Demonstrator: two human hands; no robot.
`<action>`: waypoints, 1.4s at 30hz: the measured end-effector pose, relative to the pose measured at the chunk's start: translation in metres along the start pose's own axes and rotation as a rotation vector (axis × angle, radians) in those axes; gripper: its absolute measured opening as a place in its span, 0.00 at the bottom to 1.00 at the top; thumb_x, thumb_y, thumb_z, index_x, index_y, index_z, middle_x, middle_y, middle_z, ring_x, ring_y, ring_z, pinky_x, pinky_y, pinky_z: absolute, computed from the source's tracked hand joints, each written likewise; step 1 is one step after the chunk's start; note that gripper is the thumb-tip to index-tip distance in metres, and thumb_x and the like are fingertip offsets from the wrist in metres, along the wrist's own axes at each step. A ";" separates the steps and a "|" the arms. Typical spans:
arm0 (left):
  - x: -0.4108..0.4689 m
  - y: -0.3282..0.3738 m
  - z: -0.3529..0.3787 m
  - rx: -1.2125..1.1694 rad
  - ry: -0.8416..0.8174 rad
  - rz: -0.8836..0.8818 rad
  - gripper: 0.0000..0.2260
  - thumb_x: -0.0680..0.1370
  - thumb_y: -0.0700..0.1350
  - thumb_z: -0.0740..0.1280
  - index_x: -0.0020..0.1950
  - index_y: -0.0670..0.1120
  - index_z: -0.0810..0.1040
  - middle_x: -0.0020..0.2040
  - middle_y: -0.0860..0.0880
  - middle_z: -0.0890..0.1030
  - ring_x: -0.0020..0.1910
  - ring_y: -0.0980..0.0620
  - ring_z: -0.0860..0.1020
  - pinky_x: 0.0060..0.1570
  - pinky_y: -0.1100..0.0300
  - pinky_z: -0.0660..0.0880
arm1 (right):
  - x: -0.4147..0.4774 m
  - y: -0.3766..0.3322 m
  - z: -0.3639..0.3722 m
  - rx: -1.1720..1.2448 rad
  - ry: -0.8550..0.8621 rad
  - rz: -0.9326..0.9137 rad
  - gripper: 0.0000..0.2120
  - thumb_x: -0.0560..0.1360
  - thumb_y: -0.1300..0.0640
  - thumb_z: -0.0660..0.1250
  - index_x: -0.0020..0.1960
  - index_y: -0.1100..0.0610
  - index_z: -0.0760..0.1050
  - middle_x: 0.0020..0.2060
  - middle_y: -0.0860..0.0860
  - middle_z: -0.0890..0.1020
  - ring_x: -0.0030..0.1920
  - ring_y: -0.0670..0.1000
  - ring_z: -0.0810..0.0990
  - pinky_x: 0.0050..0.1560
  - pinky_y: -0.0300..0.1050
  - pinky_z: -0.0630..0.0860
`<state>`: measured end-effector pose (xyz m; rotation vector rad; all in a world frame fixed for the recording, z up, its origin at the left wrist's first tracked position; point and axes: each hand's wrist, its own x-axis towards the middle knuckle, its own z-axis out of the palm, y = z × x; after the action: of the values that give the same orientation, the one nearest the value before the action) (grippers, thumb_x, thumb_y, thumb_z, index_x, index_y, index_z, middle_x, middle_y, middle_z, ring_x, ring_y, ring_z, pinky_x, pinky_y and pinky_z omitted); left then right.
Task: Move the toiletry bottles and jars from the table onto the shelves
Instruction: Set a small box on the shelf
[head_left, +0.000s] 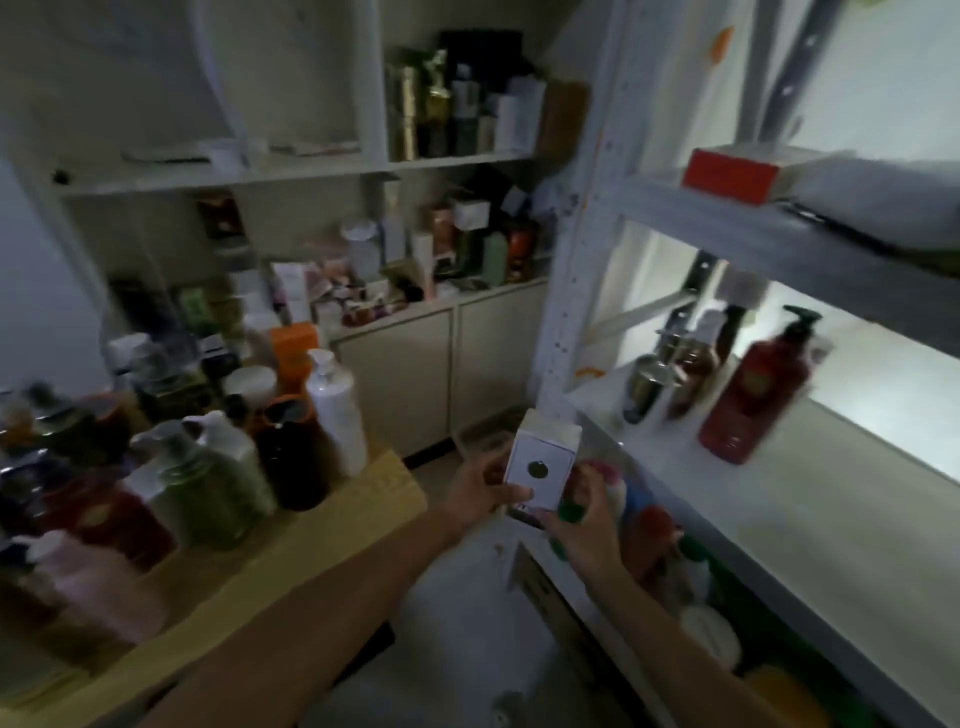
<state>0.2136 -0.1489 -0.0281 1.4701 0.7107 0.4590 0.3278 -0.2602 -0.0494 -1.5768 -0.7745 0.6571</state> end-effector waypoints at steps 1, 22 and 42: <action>0.008 0.004 0.021 -0.001 -0.054 0.022 0.23 0.72 0.32 0.70 0.67 0.41 0.73 0.57 0.45 0.80 0.55 0.47 0.79 0.45 0.66 0.78 | -0.001 0.000 -0.021 -0.025 0.080 -0.034 0.26 0.67 0.64 0.76 0.59 0.49 0.70 0.54 0.44 0.78 0.56 0.48 0.78 0.51 0.39 0.77; 0.144 0.033 0.209 0.240 -0.178 0.022 0.21 0.77 0.34 0.62 0.70 0.43 0.69 0.66 0.44 0.74 0.66 0.47 0.71 0.65 0.51 0.70 | 0.083 0.048 -0.188 -0.258 0.500 -0.005 0.24 0.68 0.60 0.75 0.57 0.51 0.66 0.54 0.48 0.72 0.53 0.47 0.73 0.48 0.36 0.70; 0.112 0.013 0.155 0.540 -0.205 0.221 0.28 0.78 0.44 0.66 0.75 0.51 0.59 0.68 0.49 0.71 0.66 0.48 0.71 0.63 0.55 0.72 | 0.026 0.041 -0.167 -0.528 0.464 0.053 0.36 0.67 0.50 0.75 0.69 0.54 0.60 0.65 0.51 0.66 0.63 0.52 0.69 0.60 0.49 0.73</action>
<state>0.4020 -0.1857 -0.0393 2.0853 0.5297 0.2855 0.4788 -0.3456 -0.0657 -2.1331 -0.5775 0.1002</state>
